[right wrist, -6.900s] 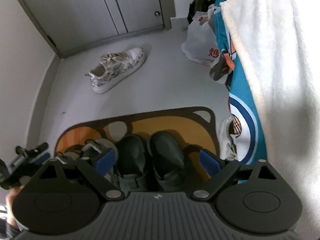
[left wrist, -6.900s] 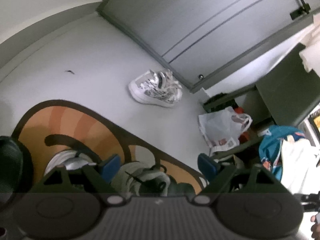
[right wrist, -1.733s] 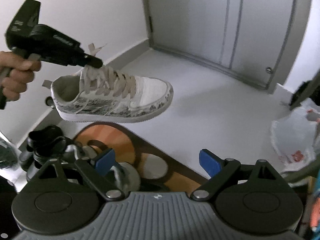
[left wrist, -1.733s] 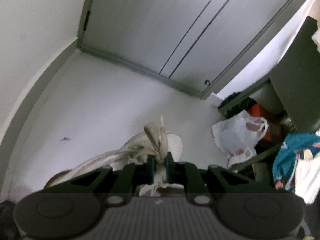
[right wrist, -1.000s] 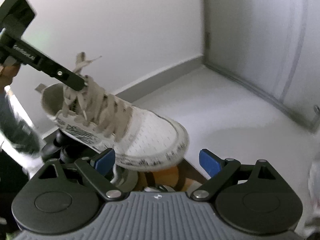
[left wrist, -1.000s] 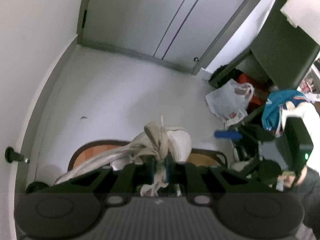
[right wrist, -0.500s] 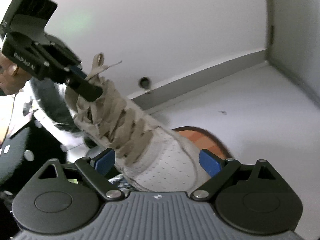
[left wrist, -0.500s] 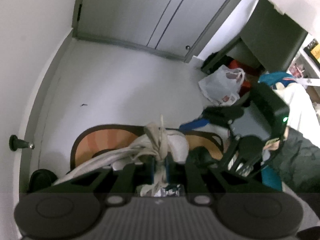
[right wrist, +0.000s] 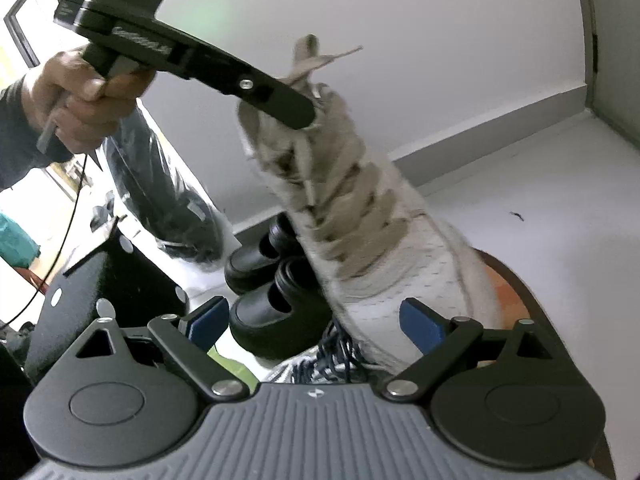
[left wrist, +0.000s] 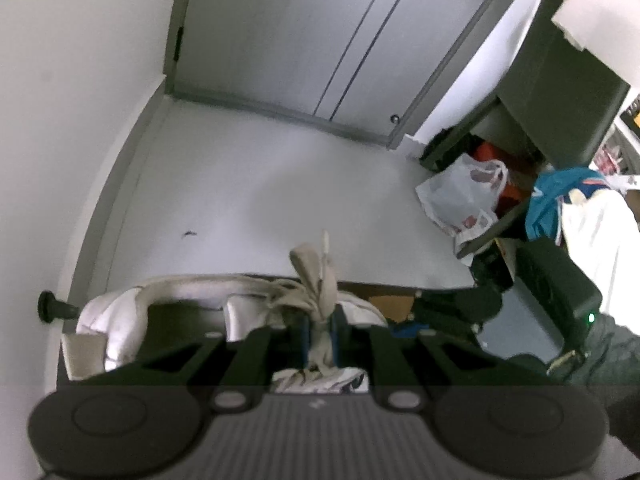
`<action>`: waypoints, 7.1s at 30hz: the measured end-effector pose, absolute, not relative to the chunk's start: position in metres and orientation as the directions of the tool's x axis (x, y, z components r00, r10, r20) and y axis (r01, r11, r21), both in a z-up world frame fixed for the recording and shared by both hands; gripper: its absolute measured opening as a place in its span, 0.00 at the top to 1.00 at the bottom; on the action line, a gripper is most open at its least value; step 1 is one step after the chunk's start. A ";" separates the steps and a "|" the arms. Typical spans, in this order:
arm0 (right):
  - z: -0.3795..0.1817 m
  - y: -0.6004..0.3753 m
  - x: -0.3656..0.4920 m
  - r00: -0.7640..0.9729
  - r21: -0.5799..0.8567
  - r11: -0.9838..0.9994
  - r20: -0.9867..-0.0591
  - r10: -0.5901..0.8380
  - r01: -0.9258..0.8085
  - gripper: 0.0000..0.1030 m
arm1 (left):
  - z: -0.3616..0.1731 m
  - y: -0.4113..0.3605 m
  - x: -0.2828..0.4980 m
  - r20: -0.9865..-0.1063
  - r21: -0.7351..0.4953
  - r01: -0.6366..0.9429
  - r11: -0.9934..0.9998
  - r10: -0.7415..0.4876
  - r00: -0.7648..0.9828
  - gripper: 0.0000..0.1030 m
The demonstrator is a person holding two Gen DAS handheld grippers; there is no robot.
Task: Organize scattered shoes
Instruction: 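Lower the white-silver sneaker onto the mat beside the right tool, then open the left tool to release the white-silver sneaker, then withdraw the left tool from the placed sneaker over the mat, then move the left tool toward the white sneaker beside the clothes pile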
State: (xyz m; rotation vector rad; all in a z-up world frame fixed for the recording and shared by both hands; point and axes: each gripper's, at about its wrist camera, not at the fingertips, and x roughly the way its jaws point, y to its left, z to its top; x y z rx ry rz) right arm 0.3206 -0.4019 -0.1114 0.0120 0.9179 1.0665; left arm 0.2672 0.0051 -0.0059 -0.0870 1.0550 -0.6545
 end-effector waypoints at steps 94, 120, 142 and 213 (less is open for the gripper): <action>-0.166 -0.473 0.424 0.407 0.494 0.701 -0.579 0.706 -0.514 0.13 | -0.071 -0.107 0.393 -0.720 -0.470 0.569 0.675 -0.666 0.195 0.92; -0.307 -0.500 0.475 0.321 0.506 0.825 -0.761 0.564 -0.251 0.19 | -0.197 -0.117 0.445 -0.859 -0.331 0.494 0.804 -0.473 0.195 0.41; -0.328 -0.468 0.470 0.244 0.505 0.828 -0.795 0.556 -0.244 0.24 | -0.215 -0.063 0.405 -0.855 -0.403 0.359 0.842 -0.486 0.180 0.31; -0.029 -0.604 0.134 0.608 -0.068 0.996 -0.789 -0.090 0.060 0.14 | -0.137 -0.307 0.166 -0.538 -0.633 0.677 0.377 -0.842 -0.034 0.20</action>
